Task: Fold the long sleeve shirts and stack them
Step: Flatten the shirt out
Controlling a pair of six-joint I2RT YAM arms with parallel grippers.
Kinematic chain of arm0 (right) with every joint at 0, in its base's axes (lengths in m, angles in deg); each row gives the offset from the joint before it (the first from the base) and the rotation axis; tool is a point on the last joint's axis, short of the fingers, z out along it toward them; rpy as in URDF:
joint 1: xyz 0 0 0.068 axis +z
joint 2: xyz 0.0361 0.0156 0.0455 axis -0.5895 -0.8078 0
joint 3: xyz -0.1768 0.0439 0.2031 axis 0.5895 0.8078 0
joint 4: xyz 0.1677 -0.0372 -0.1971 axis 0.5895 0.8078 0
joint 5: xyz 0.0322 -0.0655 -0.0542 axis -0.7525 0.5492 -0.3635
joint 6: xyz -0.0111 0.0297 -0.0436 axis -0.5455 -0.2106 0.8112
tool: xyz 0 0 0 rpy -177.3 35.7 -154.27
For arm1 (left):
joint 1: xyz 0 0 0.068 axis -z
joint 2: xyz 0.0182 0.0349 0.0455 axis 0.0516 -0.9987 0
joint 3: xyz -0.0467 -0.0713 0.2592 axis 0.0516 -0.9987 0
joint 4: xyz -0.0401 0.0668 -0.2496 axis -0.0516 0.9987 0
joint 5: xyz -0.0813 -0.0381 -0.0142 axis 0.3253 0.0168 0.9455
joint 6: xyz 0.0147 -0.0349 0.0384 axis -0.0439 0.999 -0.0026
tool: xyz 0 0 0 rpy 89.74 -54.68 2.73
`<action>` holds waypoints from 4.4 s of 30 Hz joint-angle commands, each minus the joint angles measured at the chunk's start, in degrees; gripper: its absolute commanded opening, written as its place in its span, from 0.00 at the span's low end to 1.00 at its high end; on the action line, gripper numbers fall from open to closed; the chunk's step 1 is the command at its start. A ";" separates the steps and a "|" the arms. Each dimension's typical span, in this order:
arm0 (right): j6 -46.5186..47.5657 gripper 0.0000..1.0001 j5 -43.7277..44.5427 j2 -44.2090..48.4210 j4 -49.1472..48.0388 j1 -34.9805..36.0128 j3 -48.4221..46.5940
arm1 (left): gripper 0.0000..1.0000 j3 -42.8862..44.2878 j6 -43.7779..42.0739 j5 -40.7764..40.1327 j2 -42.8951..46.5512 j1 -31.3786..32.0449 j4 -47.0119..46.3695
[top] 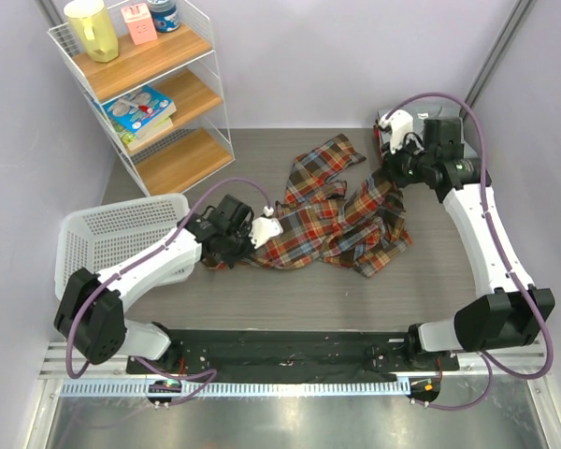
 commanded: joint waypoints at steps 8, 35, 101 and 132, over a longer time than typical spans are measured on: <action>24.06 0.36 -2.15 13.77 25.95 8.08 26.64 | 0.00 -7.86 -3.79 4.59 1.84 0.32 5.79; -18.03 0.68 -6.62 -32.28 9.17 -16.27 -8.86 | 0.00 -8.39 -2.30 5.03 0.78 0.32 3.69; 43.33 0.68 3.21 15.09 21.77 5.70 33.31 | 0.00 -0.48 2.89 14.52 -6.87 -8.39 6.94; 16.78 0.01 19.13 18.78 -19.81 0.35 20.60 | 0.00 16.01 6.84 11.55 3.50 -16.56 5.89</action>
